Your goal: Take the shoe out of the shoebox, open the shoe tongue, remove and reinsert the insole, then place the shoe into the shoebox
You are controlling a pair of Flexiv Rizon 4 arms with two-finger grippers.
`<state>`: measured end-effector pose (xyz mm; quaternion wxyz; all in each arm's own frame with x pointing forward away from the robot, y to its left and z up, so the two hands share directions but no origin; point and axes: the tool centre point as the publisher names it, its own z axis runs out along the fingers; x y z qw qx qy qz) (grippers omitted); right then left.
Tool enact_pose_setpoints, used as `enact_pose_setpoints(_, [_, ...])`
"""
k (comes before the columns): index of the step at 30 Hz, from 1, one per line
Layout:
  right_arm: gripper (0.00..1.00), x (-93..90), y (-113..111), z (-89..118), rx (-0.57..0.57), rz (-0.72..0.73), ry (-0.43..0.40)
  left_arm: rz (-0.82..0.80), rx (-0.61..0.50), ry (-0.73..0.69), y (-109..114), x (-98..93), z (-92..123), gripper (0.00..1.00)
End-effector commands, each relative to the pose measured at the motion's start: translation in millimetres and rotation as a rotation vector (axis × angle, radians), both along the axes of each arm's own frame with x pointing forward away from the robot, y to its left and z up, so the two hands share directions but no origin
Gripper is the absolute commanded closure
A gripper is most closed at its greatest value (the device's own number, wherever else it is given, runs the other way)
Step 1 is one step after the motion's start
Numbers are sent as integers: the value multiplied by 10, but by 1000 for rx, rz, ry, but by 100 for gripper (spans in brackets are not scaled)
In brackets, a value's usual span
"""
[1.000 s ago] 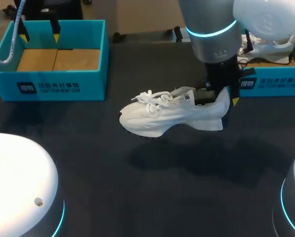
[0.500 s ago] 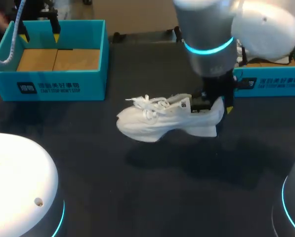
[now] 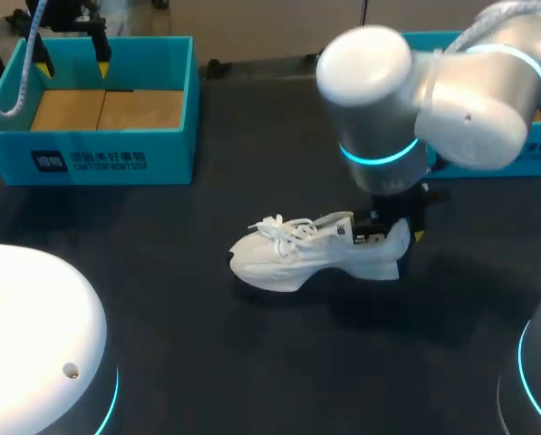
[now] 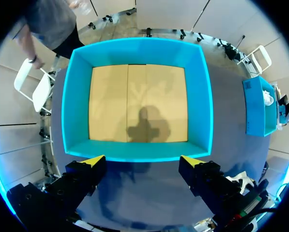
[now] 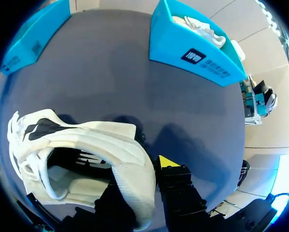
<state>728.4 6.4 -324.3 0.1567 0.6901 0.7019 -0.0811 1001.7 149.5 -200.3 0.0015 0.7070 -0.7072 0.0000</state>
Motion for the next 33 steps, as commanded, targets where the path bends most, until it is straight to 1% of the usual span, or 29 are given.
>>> enact_pose_setpoints(1, [100, -3, 21, -275, -7, -16, -13, 0, 1, -1, 1, -6, 1, 0])
enact_pose_setpoints(2, [100, -2, 10, -335, -21, -18, -5, 0, 1, -1, 1, -6, 1, 0])
enact_pose_setpoints(3, [100, 4, 0, -402, 5, -16, 2, 0, 1, -1, 1, -6, 1, 0])
enact_pose_setpoints(7, [100, 26, -6, -545, 0, -4, 16, 0, 1, -1, 1, -6, 1, 0])
enact_pose_setpoints(10, [100, 43, -13, -613, -15, -3, 21, 0, 1, -1, 1, -6, 1, 0])
enact_pose_setpoints(15, [100, 41, -23, -689, 0, -12, 17, 0, 1, -1, 1, -6, 1, 0])
enact_pose_setpoints(16, [96, 40, -28, -702, -2, -21, 21, 0, 1, -1, 1, -6, 1, 0])
enact_pose_setpoints(17, [77, 39, -31, -706, -1, -28, 20, 0, 1, -1, 1, -6, 1, 0])
enact_pose_setpoints(20, [30, 39, -37, -652, 1, -33, 19, 0, 1, -1, 1, -6, 1, 0])
enact_pose_setpoints(21, [11, 37, -35, -609, 1, -31, 15, 0, 1, -1, 1, -6, 1, 0])
enact_pose_setpoints(22, [0, 36, -36, -596, 1, -30, 15, 0, 1, -1, 1, -6, 1, 0])
enact_pose_setpoints(27, [0, 23, -9, -419, 38, 12, 22, 0, 1, -1, 1, -6, 1, 0])
enact_pose_setpoints(29, [0, 9, 14, -312, 55, 24, 16, 0, 1, -1, 1, -6, 1, 0])
enact_pose_setpoints(33, [0, -22, 24, -78, 35, 77, 16, 0, 1, -1, 1, -6, 1, 0])
